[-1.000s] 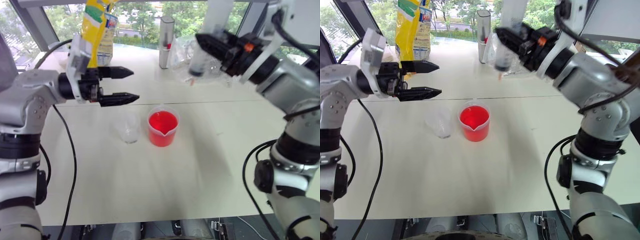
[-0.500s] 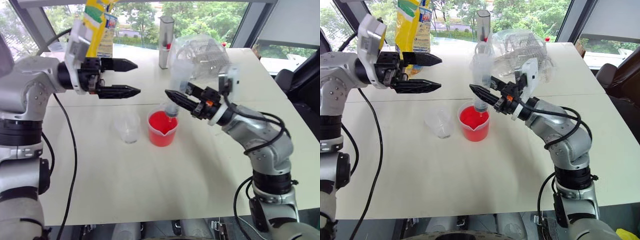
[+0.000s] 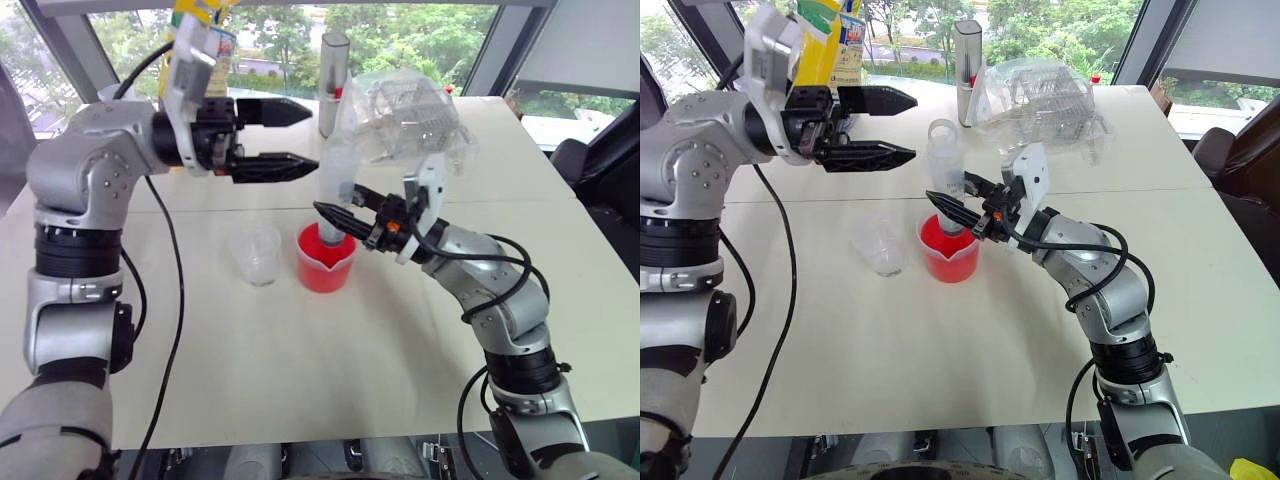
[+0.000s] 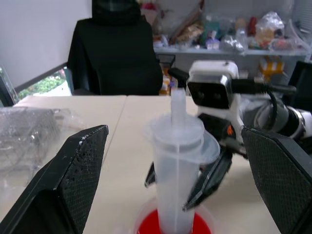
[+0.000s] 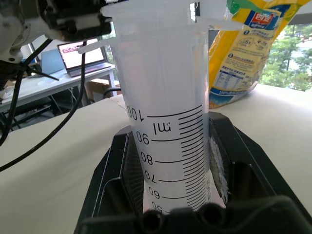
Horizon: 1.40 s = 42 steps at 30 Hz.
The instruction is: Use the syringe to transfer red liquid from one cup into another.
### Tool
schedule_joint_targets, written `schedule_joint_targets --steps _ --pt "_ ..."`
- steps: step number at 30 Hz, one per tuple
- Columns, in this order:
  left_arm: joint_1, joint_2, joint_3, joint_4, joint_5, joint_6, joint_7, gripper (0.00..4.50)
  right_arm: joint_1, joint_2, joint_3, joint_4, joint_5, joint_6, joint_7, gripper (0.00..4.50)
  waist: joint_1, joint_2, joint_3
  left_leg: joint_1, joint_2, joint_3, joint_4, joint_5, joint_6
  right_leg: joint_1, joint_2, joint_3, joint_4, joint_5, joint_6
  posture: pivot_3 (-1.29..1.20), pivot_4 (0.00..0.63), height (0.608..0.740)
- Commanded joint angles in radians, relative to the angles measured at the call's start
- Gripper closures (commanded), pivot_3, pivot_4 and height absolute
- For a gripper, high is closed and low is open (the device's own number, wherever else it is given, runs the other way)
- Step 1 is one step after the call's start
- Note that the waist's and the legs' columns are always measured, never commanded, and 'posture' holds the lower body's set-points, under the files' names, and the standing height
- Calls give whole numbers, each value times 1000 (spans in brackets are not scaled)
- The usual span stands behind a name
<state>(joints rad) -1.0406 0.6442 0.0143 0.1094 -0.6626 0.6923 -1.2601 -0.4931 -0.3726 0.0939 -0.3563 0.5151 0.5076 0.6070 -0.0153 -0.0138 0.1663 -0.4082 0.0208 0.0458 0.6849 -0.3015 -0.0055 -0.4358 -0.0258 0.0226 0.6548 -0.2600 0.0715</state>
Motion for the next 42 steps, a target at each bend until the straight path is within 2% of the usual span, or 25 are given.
schedule_joint_targets --steps 1,17,20,23,27,28,42 --pt "-28 -5 23 -13 -12 10 15 0 -2 9 0 -19 -12 -28 7 3049 -1 0 0 0 0 0 0 0 0 0 0 0 0 0 0 0 150 740" --pt "23 -52 -26 -81 20 1 43 0 -12 22 16 -16 -29 -25 17 3049 1 0 0 0 0 0 0 1 -1 0 0 0 1 0 0 0 150 740" --pt "26 -56 -29 -86 21 1 45 835 -12 24 16 -18 -29 -23 17 3049 0 0 0 0 0 0 0 1 -1 0 0 0 2 0 0 0 150 740" --pt "21 -64 -22 -82 14 9 53 2227 -10 24 19 -21 -30 -21 18 3049 1 0 0 1 0 0 0 1 -1 0 0 0 2 0 0 0 150 740" --pt "25 -65 -24 -88 11 16 51 4309 -8 22 22 -23 -34 -22 21 3049 0 0 0 1 0 0 1 1 -2 0 0 0 3 0 0 0 150 740" --pt "27 -65 -25 -91 9 20 51 4440 -8 22 22 -23 -34 -22 21 3049 0 0 0 1 0 0 1 1 -2 0 0 0 3 0 0 0 150 740" --pt "-17 -66 -5 -75 3 34 57 4440 -11 29 37 -14 -38 -8 36 3049 0 0 0 2 -1 0 1 3 -2 0 0 1 6 0 0 0 150 740"
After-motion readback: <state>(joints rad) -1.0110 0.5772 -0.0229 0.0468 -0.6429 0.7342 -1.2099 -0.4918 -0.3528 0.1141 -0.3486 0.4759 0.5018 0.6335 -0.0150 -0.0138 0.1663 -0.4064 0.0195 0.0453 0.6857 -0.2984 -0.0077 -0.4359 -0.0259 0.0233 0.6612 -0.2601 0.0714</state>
